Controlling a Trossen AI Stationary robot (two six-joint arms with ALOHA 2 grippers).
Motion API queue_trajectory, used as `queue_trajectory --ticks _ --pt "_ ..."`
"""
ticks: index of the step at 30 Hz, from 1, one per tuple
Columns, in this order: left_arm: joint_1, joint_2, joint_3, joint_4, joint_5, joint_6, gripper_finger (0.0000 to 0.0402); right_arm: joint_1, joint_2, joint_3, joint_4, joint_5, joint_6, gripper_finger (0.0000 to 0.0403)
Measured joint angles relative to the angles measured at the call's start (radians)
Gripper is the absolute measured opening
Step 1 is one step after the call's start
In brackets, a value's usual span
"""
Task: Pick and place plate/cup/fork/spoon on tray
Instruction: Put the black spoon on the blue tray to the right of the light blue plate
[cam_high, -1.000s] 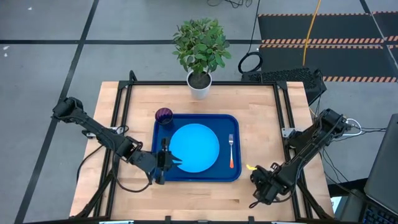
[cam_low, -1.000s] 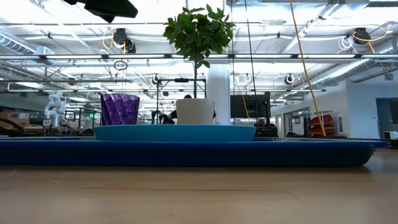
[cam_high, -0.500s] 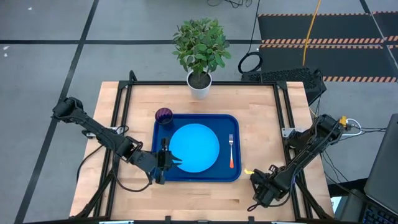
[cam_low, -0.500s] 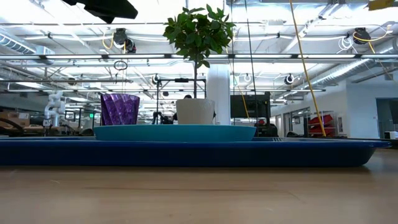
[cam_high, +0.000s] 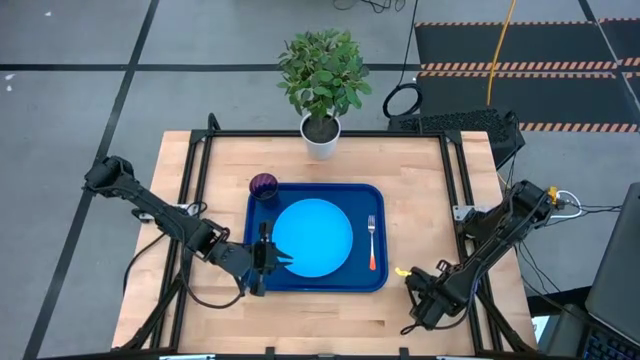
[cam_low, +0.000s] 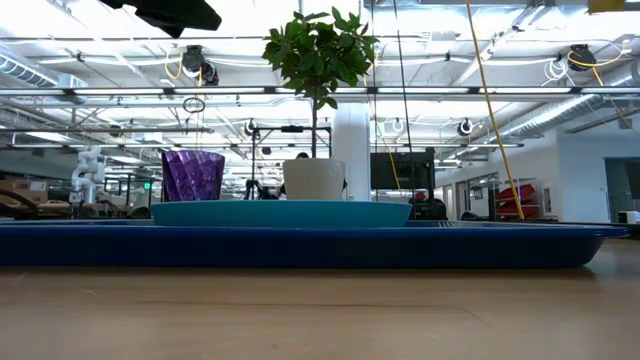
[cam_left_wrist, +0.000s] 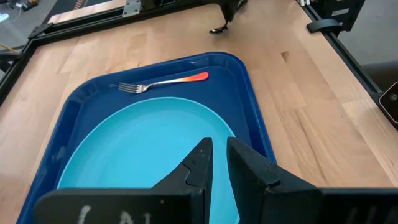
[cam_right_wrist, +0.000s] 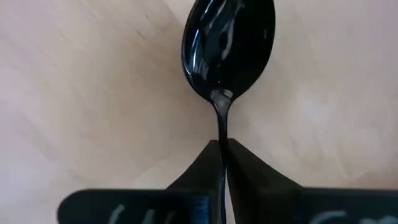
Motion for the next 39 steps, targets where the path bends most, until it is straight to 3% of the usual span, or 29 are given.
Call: queue_trajectory --ticks 6,17,23,31,39 --pt "0.000 0.000 0.000 0.000 0.000 0.008 0.0051 -0.017 -0.076 0.022 -0.070 0.042 0.038 0.0001" --pt "0.000 0.000 0.000 0.000 0.000 0.009 0.0051 -0.207 -0.117 0.077 -0.025 0.395 -0.089 0.0001" --pt "0.000 0.000 0.000 -0.014 0.000 0.002 0.0051 -0.340 -0.121 0.077 0.033 0.400 -0.205 0.0000" --pt "0.000 0.000 0.000 -0.024 0.000 -0.002 0.0051 -0.491 -0.130 0.077 0.290 0.368 -0.328 0.0000" --pt "-0.017 0.000 0.000 -0.031 -0.014 -0.020 0.0051 -0.571 -0.130 0.077 0.333 0.446 -0.184 0.0000"
